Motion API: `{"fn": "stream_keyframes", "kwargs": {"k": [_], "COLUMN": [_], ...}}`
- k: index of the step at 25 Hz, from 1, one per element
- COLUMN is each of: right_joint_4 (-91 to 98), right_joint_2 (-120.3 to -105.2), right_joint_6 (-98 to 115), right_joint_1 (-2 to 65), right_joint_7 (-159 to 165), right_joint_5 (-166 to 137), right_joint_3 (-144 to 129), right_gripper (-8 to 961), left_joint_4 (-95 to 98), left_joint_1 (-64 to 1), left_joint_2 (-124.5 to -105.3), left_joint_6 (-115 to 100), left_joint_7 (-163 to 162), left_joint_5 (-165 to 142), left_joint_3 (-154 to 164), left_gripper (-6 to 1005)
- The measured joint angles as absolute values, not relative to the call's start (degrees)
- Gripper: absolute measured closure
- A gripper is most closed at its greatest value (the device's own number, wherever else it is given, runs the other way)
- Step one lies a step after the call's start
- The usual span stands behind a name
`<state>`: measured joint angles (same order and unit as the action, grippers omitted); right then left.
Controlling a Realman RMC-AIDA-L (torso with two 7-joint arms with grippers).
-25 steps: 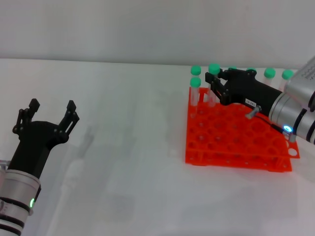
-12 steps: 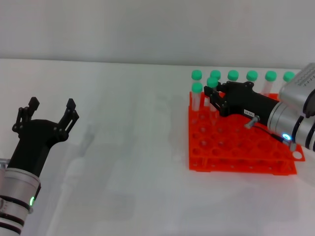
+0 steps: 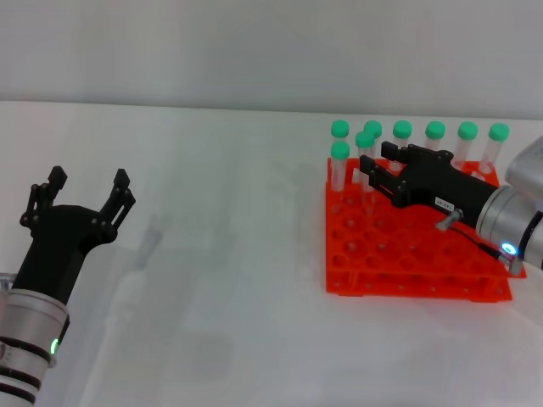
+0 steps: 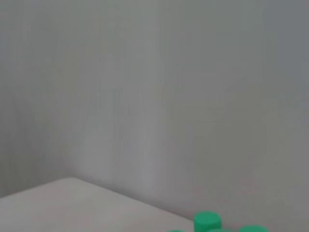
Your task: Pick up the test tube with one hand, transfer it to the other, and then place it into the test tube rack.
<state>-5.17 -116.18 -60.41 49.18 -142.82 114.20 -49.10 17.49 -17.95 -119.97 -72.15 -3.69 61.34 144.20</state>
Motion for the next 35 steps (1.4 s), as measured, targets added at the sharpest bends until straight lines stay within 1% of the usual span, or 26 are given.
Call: {"fn": "stream_keyframes", "kwargs": {"k": [5, 8, 13, 18, 24, 29, 35], "right_joint_4": [-3.98, -1.70, 3.37, 6.42, 6.19, 6.03, 4.81], "right_joint_2": [-116.18, -116.18, -116.17, -116.07, -115.83, -115.67, -115.64], "right_joint_6": [-62.65, -65.49, -73.36, -77.47, -75.57, -69.51, -67.61], "right_joint_1": [47.15, 43.57, 35.61, 28.55, 24.37, 22.95, 22.25], "right_joint_7": [-140.84, -138.52, -137.88, -140.04, -151.64, -158.29, -160.77], "right_joint_5": [113.97, 113.42, 114.24, 119.19, 126.78, 128.00, 128.05], "right_joint_3": [-49.71, -49.94, -48.72, -46.08, -40.89, -32.72, -27.13], "right_gripper": [540, 540, 420, 191, 153, 83, 84], "left_joint_4": [17.49, 17.48, 17.49, 17.49, 17.49, 17.49, 17.49], "left_joint_1": [-17.94, -17.93, -17.97, -18.08, -18.11, -18.04, -17.46], "left_joint_2": [-119.97, -119.97, -119.96, -119.88, -119.87, -119.88, -119.89], "left_joint_6": [-72.25, -72.34, -72.36, -72.43, -72.53, -73.35, -73.99], "left_joint_7": [-3.69, -3.69, -3.69, -3.69, -3.69, -3.69, -3.69], "left_joint_5": [61.27, 61.21, 61.26, 61.28, 61.32, 61.36, 63.80], "left_joint_3": [144.17, 144.14, 144.13, 144.05, 143.98, 143.96, 143.86], "left_gripper": [107, 107, 107, 106, 106, 106, 106]}}
